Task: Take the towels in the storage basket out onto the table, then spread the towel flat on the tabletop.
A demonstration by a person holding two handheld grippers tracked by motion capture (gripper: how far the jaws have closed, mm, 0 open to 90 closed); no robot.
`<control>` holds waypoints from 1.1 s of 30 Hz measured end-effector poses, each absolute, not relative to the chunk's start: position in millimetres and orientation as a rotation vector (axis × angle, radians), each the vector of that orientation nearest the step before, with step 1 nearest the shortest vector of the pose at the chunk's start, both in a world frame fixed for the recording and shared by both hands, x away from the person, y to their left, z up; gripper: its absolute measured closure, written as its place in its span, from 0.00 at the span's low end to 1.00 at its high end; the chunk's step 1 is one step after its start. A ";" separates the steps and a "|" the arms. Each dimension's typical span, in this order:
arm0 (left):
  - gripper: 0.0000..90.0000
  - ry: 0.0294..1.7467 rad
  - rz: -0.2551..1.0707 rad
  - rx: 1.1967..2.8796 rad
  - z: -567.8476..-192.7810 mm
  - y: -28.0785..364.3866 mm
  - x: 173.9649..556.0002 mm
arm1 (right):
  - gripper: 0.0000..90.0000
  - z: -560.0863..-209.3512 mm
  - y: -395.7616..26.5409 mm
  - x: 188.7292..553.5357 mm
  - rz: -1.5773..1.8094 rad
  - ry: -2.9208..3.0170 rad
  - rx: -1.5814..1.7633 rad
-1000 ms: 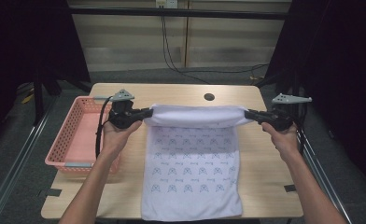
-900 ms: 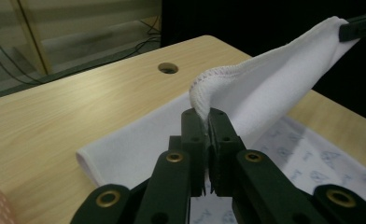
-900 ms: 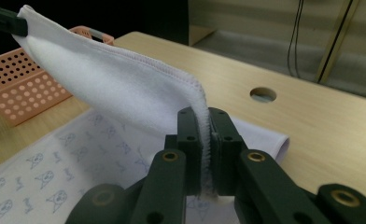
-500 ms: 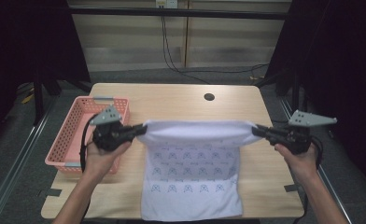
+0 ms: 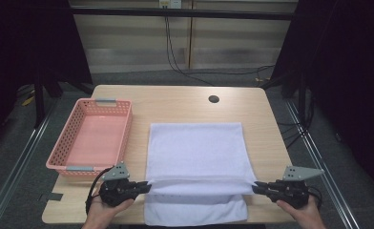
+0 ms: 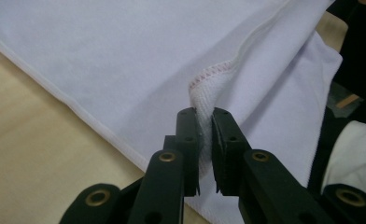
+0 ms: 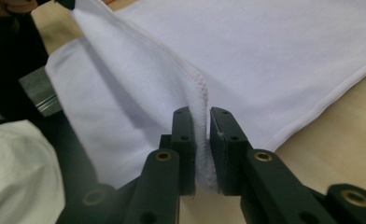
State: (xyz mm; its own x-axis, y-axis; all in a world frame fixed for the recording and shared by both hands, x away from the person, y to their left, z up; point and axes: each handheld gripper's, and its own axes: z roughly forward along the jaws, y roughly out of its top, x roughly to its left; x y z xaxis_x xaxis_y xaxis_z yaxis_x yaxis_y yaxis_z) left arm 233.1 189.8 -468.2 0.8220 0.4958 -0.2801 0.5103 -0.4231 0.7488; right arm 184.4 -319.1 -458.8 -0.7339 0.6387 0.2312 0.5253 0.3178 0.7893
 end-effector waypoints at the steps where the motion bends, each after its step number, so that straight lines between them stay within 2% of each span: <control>1: 0.91 0.725 -0.022 2.110 -470.9 189.7 230.0 | 0.86 -460.6 -318.1 180.8 1.385 2.467 1.083; 5: 0.88 0.672 -0.057 2.120 -464.2 189.5 222.4 | 0.78 -466.7 -316.0 168.9 1.334 2.533 1.084; 11: 0.86 0.628 -0.083 2.140 -459.7 194.2 211.7 | 0.71 -462.1 -320.2 157.9 1.352 2.536 1.076; 16: 0.81 0.668 -0.067 2.094 -459.6 197.9 222.0 | 0.71 -459.5 -322.8 156.5 1.370 2.497 1.084; 24: 0.75 0.770 -0.026 2.110 -465.7 167.7 267.4 | 0.70 -454.9 -317.4 197.7 1.363 2.423 1.093; 27: 0.71 0.791 -0.070 2.124 -468.1 151.5 283.1 | 0.66 -458.7 -311.4 217.6 1.327 2.426 1.110; 30: 0.66 0.783 -0.038 2.175 -474.3 136.9 299.6 | 0.61 -464.9 -305.3 237.5 1.267 2.439 1.133; 33: 0.63 0.806 -0.062 2.190 -481.2 127.5 316.9 | 0.57 -472.3 -301.5 257.3 1.212 2.440 1.160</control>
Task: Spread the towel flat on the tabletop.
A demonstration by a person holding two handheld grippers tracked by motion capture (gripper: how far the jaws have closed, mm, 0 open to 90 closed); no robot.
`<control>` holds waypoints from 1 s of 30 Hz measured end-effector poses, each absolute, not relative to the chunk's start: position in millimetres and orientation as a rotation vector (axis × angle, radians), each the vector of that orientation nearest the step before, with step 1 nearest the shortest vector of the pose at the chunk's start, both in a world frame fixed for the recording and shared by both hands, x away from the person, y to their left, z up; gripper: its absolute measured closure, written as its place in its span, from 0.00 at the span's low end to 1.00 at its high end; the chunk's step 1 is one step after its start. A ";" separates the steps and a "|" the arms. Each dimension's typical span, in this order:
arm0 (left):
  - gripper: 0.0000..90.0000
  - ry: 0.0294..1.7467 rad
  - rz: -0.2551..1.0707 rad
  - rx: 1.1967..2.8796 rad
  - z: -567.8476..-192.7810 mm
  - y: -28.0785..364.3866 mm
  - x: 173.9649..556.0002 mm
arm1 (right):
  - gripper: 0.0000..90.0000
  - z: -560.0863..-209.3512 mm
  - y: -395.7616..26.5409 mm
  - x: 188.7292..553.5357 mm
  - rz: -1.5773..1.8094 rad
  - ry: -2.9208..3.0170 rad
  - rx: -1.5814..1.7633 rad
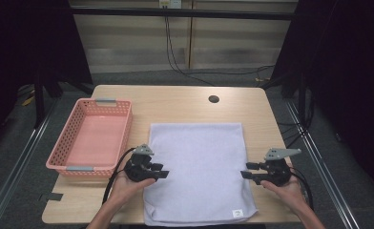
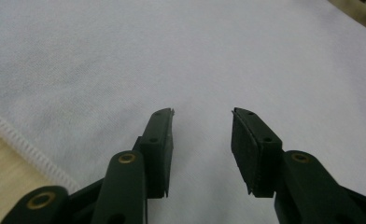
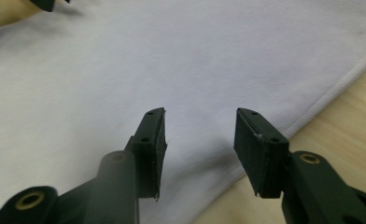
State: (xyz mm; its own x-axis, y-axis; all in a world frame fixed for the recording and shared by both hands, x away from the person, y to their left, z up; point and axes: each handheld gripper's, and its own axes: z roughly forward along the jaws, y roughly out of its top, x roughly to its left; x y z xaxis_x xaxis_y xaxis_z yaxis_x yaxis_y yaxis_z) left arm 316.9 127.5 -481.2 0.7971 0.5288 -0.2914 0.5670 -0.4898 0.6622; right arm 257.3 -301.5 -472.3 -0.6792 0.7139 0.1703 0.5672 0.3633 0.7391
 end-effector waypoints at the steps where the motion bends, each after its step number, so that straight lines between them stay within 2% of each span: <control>1: 0.63 0.794 -0.056 2.198 -482.7 125.9 319.8 | 0.57 -475.3 -300.5 266.3 1.189 2.450 1.169; 9: 0.65 0.853 0.032 2.205 -493.3 127.8 341.6 | 0.50 -492.8 -291.9 314.6 1.088 2.417 1.253; 13: 0.65 0.841 0.042 2.203 -495.6 128.4 340.6 | 0.49 -500.3 -284.1 319.6 1.041 2.425 1.214; 19: 0.67 0.812 0.085 2.206 -497.4 126.1 328.9 | 0.70 -498.2 -281.6 306.4 0.956 2.414 1.176; 23: 0.67 0.760 0.041 2.226 -496.5 120.6 311.5 | 0.85 -496.2 -288.7 290.5 0.956 2.441 1.172; 30: 0.69 0.685 -0.029 2.262 -494.3 112.0 283.7 | 0.89 -494.1 -305.9 247.3 0.978 2.466 1.199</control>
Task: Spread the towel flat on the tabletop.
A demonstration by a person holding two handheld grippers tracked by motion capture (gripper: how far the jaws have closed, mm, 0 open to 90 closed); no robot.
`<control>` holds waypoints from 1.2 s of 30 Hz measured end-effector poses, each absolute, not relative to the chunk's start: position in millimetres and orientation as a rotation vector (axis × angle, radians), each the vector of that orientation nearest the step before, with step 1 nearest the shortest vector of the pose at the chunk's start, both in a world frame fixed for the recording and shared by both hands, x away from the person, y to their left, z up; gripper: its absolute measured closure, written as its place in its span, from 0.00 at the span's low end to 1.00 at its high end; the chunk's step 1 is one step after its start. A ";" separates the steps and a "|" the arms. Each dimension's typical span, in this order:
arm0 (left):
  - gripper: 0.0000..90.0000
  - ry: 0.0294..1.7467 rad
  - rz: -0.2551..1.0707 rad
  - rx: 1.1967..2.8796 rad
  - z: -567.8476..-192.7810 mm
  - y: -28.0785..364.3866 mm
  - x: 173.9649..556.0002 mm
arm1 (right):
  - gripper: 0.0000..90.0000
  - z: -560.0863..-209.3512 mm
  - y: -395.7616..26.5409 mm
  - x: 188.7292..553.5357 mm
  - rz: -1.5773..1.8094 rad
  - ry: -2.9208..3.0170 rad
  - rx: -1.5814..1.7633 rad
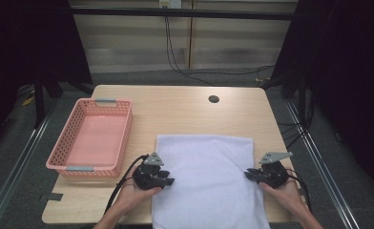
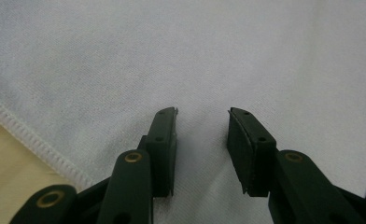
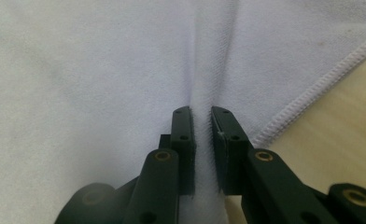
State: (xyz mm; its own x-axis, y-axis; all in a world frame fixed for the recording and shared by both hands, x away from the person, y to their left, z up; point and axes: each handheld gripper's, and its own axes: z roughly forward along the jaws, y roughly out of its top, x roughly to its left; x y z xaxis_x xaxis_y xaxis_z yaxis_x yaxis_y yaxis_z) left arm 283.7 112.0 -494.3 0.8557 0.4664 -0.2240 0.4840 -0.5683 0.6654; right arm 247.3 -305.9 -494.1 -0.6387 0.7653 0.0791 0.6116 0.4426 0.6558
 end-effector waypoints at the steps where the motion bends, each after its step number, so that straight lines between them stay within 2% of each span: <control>1: 0.69 0.691 -0.046 2.258 -494.0 111.6 279.9 | 0.89 -493.7 -308.4 241.9 0.980 2.467 1.211; 10: 0.68 0.623 -0.109 2.301 -489.2 113.7 242.9 | 0.86 -487.7 -315.0 198.7 0.952 2.543 1.208; 12: 0.66 0.648 -0.101 2.295 -487.6 115.8 247.0 | 0.81 -487.2 -314.9 196.8 0.951 2.544 1.227; 13: 0.65 0.666 -0.084 2.267 -486.2 117.0 253.6 | 0.75 -487.3 -315.2 198.6 0.969 2.544 1.205; 14: 0.65 0.676 -0.069 2.251 -484.4 118.0 260.3 | 0.71 -485.9 -316.0 202.0 0.975 2.511 1.215; 19: 0.65 0.759 0.013 2.183 -479.5 120.4 302.3 | 0.70 -472.3 -327.3 233.2 0.993 2.369 1.253; 25: 0.58 0.844 0.070 2.146 -486.9 119.2 343.8 | 0.60 -473.5 -338.8 290.0 1.039 2.314 1.276; 27: 0.50 0.882 0.116 2.105 -484.4 117.0 348.2 | 0.57 -476.3 -340.8 305.9 1.020 2.297 1.298; 32: 0.48 0.880 0.103 2.104 -485.2 116.3 358.5 | 0.53 -487.5 -338.2 326.6 0.992 2.328 1.319; 36: 0.47 0.922 0.092 2.102 -492.9 119.3 365.5 | 0.51 -493.6 -335.0 328.3 0.987 2.363 1.324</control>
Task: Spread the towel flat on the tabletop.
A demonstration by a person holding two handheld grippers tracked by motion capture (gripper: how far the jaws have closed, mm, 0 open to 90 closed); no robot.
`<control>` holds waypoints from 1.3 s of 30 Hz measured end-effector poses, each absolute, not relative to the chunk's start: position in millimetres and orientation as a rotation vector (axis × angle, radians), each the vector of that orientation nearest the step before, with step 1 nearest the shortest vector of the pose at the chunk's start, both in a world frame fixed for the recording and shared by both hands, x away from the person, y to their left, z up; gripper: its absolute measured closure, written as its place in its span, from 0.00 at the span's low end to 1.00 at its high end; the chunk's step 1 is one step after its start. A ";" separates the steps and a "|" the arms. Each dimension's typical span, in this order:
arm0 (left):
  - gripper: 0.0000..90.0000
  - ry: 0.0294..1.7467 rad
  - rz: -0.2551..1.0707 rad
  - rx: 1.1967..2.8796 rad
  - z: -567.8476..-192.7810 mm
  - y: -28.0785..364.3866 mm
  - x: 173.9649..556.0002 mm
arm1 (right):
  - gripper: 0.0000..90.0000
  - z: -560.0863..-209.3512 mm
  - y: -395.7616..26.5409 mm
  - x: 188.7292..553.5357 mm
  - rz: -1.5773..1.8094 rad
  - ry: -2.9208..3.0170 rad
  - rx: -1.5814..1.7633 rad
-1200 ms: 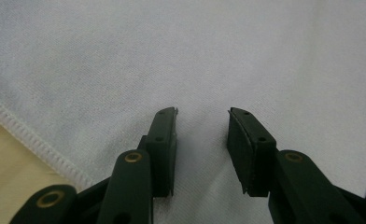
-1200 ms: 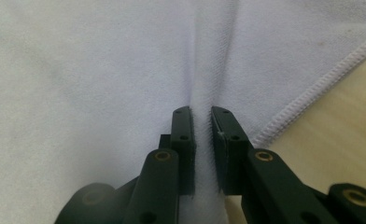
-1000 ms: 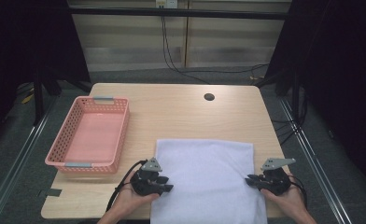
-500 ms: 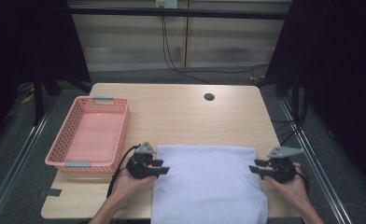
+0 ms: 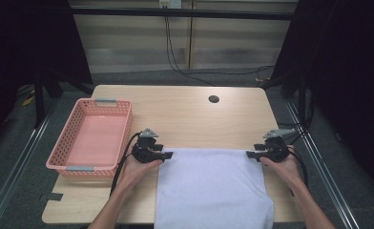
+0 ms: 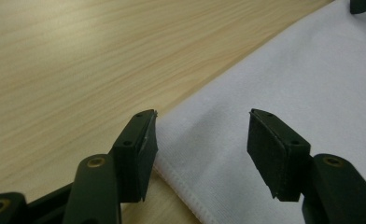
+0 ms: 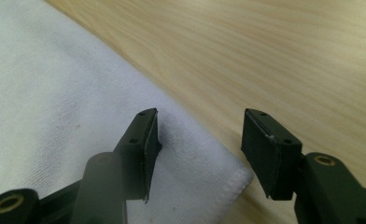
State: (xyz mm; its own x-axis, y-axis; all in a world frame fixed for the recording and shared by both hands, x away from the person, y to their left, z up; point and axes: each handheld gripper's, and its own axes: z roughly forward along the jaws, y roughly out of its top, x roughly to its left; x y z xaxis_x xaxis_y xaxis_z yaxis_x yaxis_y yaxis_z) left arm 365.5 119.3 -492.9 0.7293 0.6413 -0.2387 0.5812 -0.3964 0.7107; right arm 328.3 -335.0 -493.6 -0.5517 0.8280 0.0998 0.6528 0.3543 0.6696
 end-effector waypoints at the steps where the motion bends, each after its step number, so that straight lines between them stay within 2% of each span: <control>1: 0.46 0.928 0.089 2.107 -494.6 120.5 366.9 | 0.51 -494.8 -335.6 328.8 0.981 2.362 1.315; 7: 0.43 0.943 0.097 2.128 -501.5 124.2 370.8 | 0.53 -500.0 -341.8 330.0 1.021 2.383 1.330; 8: 0.43 0.939 0.094 2.127 -501.7 124.5 371.1 | 0.57 -500.0 -341.8 329.3 1.021 2.385 1.327; 9: 0.44 0.934 0.090 2.122 -502.0 125.1 372.2 | 0.65 -499.3 -341.7 328.4 1.022 2.392 1.334; 11: 0.47 0.917 0.088 2.117 -503.1 125.7 373.5 | 0.72 -498.8 -341.5 327.6 1.033 2.416 1.326; 14: 0.62 0.890 0.062 2.122 -503.5 126.4 373.8 | 0.85 -498.2 -341.5 326.5 1.043 2.434 1.330; 17: 0.84 0.845 0.017 2.122 -503.8 126.6 372.9 | 0.91 -496.3 -342.5 325.2 1.065 2.437 1.334; 19: 0.91 0.835 0.010 2.088 -499.9 127.3 371.7 | 0.92 -493.4 -344.1 323.5 1.082 2.422 1.340; 29: 0.93 0.798 0.075 1.974 -458.1 129.8 375.9 | 0.93 -449.8 -358.7 317.6 1.302 2.246 1.288; 39: 0.93 0.794 0.133 1.924 -426.7 134.7 394.5 | 0.93 -417.4 -364.1 336.2 1.396 2.155 1.249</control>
